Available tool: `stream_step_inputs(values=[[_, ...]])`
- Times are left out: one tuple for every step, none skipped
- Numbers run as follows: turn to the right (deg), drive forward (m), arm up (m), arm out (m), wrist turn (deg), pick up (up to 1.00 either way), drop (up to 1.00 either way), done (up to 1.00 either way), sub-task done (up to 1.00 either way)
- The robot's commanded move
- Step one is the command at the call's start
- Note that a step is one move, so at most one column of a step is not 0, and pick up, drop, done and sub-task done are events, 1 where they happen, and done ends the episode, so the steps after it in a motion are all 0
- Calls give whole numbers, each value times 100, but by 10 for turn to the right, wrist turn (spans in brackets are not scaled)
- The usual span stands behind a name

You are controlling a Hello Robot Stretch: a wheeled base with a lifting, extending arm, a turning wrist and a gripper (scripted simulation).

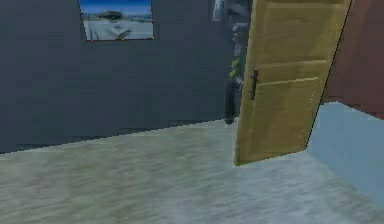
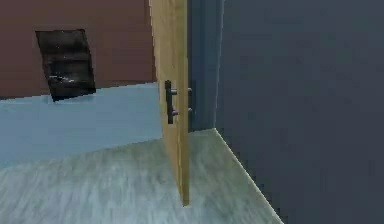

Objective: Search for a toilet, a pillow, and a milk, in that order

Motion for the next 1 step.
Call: stream_step_inputs(values=[[450,0,0,0,0,0,0,0,0]])
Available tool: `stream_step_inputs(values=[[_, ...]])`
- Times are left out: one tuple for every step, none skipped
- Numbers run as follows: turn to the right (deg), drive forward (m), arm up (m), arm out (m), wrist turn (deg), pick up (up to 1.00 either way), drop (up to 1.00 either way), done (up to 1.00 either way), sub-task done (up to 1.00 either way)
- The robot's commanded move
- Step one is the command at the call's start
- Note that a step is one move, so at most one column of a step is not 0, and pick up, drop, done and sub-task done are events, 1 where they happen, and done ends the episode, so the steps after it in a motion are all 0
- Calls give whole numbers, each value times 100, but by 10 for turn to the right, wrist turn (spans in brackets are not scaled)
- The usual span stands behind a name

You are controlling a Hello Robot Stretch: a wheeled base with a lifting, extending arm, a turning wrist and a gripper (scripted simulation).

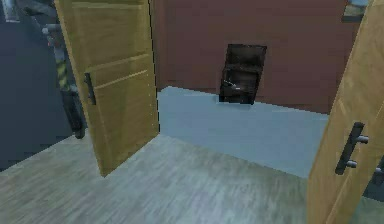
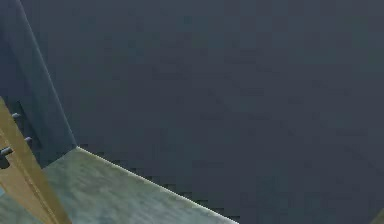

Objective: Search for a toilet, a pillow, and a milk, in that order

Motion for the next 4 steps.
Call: stream_step_inputs(values=[[0,70,0,0,0,0,0,0,0],[60,0,0,0,0,0,0,0,0],[0,100,0,0,0,0,0,0,0],[60,0,0,0,0,0,0,0,0]])
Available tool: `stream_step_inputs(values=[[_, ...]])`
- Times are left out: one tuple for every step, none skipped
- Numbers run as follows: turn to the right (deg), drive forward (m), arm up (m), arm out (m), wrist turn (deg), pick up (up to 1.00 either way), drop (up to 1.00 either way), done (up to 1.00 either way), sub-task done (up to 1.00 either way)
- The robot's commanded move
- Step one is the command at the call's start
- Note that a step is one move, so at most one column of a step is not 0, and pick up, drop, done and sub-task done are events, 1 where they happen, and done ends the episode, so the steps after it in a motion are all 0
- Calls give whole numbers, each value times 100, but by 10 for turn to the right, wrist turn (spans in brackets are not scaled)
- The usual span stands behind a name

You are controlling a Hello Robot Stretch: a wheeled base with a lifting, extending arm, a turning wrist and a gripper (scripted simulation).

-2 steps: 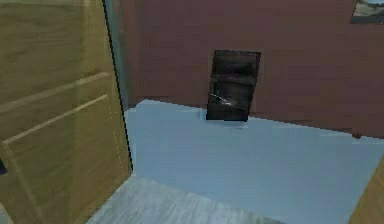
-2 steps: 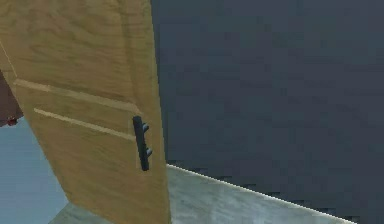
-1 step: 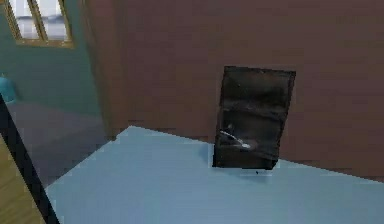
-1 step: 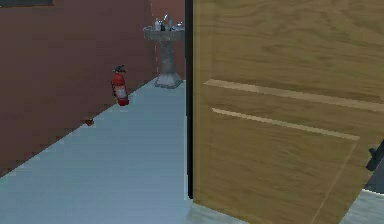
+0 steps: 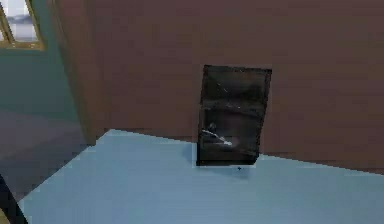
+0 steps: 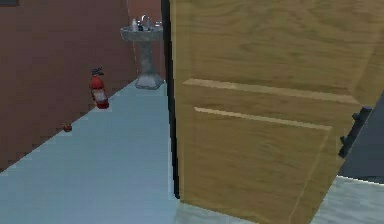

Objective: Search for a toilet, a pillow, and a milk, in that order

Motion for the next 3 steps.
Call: stream_step_inputs(values=[[0,70,0,0,0,0,0,0,0],[-450,0,0,0,0,0,0,0,0],[-150,0,0,0,0,0,0,0,0]])
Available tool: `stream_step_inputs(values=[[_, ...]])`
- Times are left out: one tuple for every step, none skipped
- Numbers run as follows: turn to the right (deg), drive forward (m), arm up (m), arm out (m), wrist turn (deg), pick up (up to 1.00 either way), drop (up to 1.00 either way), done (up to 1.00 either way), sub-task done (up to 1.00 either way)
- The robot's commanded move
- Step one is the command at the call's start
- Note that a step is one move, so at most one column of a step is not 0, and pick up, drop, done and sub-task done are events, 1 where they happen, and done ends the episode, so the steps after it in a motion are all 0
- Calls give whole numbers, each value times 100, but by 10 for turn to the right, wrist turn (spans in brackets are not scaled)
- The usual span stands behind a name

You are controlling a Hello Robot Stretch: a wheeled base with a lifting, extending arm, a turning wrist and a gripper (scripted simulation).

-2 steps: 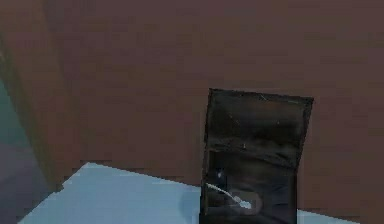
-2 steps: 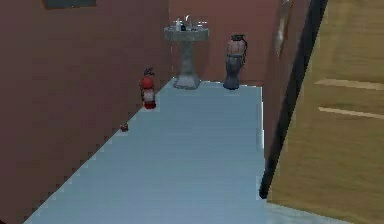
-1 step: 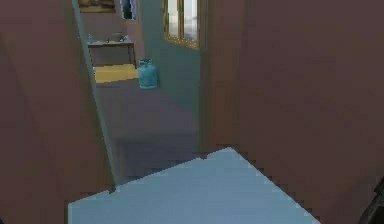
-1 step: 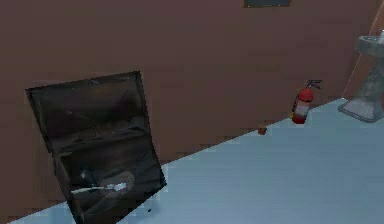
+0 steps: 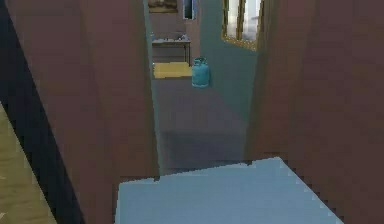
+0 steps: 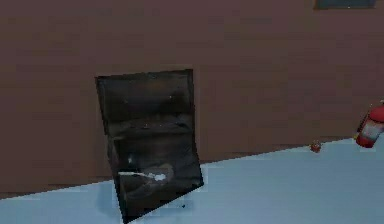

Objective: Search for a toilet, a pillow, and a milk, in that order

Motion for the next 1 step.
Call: stream_step_inputs(values=[[0,40,0,0,0,0,0,0,0]])
